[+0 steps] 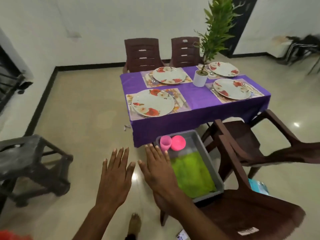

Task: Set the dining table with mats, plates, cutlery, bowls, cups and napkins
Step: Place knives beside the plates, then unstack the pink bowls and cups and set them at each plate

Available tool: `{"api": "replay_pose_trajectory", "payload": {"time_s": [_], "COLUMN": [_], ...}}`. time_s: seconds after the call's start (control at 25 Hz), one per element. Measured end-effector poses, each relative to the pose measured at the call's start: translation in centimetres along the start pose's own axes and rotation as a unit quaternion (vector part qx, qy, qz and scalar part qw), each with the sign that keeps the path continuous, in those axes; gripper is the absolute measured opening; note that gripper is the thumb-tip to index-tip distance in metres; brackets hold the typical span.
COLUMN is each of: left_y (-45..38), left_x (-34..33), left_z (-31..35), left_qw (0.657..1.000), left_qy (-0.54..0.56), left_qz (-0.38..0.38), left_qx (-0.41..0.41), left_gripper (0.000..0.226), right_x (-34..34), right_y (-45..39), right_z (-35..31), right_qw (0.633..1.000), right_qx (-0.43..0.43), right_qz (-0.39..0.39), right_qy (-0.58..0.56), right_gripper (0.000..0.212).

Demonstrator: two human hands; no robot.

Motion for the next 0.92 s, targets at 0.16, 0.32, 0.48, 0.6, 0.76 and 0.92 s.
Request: {"api": "replay_pose_trajectory", "payload": {"time_s": [0.16,0.32,0.48,0.6,0.76,0.92], "left_y": [-8.4,-16.3,-22.9,-25.7,-29.5,-32.3], "left_x": [-1.6,-2.7,-6.4,-10.3,-15.5,-19.2], "left_z": [-2.1,-2.0,0.6,2.3,3.6,3.8], "left_qw": [0.997,0.99,0.975,0.954,0.92,0.882], "left_qy": [-0.008,0.032,0.044,0.031,0.053,0.089], "left_qz": [-0.068,-0.114,-0.162,-0.212,-0.283,-0.369], "left_qx": [-0.037,-0.076,-0.146,-0.212,-0.267,-0.28], "left_gripper": [0.065,0.076,0.077,0.074,0.078,0.093], "right_x": [-2.8,-3.7,-3.8,-4.7,-7.2,-8.8], "right_y": [-7.0,-11.9,-13.5,-13.5,-13.7,-14.4], "right_z": [1.7,4.0,7.7,10.1,13.5,14.8], "right_qw": [0.997,0.99,0.969,0.946,0.913,0.874], "right_qx": [-0.065,-0.131,-0.236,-0.31,-0.398,-0.476], "right_qz": [0.021,0.015,0.023,0.026,0.006,-0.007], "right_qy": [-0.026,-0.048,-0.073,-0.091,-0.092,-0.097], "right_gripper": [0.083,0.068,0.063,0.069,0.073,0.06]}}
Point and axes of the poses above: each hand's wrist, its own y-axis away from the middle knuckle, its own x-axis out of the back of the hand, z = x × y, the point moved 7 cm from there along -y, towards the middle knuckle, and after that the axes turned 8 degrees about y, right-handed, at the moved point
